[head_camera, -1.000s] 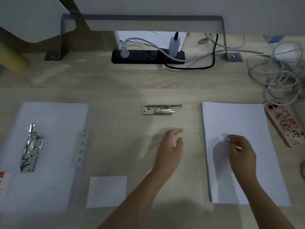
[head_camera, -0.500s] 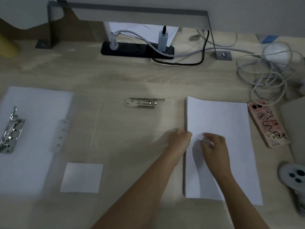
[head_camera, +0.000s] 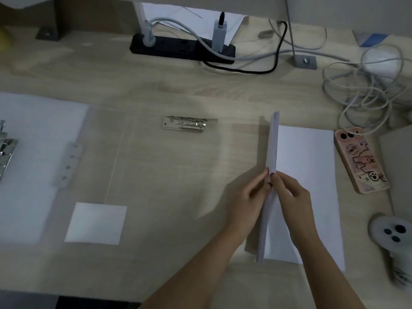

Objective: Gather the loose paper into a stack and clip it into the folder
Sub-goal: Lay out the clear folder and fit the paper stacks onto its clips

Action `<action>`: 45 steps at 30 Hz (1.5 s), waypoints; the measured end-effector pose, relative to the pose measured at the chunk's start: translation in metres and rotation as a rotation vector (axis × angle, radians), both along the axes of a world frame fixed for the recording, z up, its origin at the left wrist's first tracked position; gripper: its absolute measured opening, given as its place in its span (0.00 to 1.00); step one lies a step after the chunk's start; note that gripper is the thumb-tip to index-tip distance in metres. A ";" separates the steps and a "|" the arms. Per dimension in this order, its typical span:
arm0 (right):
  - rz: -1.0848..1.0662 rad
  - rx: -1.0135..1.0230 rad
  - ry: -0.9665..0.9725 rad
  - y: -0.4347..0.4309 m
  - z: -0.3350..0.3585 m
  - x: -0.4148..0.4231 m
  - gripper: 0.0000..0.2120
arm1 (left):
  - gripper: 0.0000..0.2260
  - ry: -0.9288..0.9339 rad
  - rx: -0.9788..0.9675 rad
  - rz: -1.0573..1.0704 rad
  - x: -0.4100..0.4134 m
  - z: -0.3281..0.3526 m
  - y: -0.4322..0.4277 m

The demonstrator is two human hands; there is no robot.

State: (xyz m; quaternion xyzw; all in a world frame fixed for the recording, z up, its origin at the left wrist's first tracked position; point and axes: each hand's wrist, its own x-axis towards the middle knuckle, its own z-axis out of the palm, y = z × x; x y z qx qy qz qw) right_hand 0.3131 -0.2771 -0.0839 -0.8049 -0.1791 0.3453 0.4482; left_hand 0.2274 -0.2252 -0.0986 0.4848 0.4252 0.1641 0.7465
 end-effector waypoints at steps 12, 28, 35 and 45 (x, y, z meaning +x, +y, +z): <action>-0.021 0.010 0.045 -0.003 -0.001 0.001 0.13 | 0.17 0.005 0.046 0.000 0.001 0.000 -0.001; -0.081 -0.061 -0.105 0.004 -0.011 -0.004 0.11 | 0.21 0.376 0.598 -0.155 -0.006 -0.006 0.001; -0.102 -0.037 -0.012 0.004 -0.008 -0.004 0.13 | 0.21 0.247 0.126 -0.223 0.011 0.011 -0.002; -0.074 -0.115 -0.026 0.003 -0.008 -0.006 0.17 | 0.19 0.468 0.142 -0.176 0.023 0.008 0.029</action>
